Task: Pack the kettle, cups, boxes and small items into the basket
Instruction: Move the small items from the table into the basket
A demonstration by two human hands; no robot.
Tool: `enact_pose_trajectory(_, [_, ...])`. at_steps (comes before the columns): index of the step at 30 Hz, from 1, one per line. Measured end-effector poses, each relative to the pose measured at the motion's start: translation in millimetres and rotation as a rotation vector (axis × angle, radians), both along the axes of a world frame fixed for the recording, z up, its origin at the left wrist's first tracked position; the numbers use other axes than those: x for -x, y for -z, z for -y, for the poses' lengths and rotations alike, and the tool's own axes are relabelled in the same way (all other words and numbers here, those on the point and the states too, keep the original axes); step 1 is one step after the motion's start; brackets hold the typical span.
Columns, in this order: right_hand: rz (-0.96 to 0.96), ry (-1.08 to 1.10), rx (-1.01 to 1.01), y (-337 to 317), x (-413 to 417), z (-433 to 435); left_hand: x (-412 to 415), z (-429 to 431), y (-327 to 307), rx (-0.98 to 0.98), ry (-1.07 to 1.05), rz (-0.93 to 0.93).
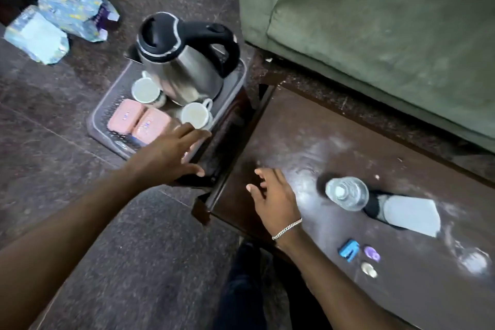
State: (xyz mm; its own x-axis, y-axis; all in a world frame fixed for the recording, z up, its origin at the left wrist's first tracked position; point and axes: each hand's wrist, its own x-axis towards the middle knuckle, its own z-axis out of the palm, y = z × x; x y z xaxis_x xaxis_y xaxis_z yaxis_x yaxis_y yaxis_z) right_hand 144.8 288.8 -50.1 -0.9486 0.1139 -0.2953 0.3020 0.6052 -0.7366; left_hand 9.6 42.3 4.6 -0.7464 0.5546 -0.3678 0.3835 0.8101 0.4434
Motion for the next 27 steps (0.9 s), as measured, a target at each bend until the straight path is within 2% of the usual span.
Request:
enact_pose_trajectory(7, [0.096, 0.126, -0.077, 17, -91, -99, -68, -117, 42, -0.055, 0.169, 0.19])
enact_pose_trajectory(13, [0.163, 0.276, -0.189, 32, -163, -170, -142, -214, 88, -0.064, 0.225, 0.316])
enact_pose_trajectory(18, [0.236, 0.402, -0.267, 50, -208, -216, -199, -280, 114, -0.006, 0.191, 0.334])
enact_pose_trajectory(22, [0.412, 0.489, -0.316, 61, -231, -229, -235, -322, 127, 0.051, 0.087, 0.36])
enact_pose_trajectory(27, [0.552, 0.456, -0.282, 72, -234, -228, -271, -356, 147, 0.128, 0.035, 0.348])
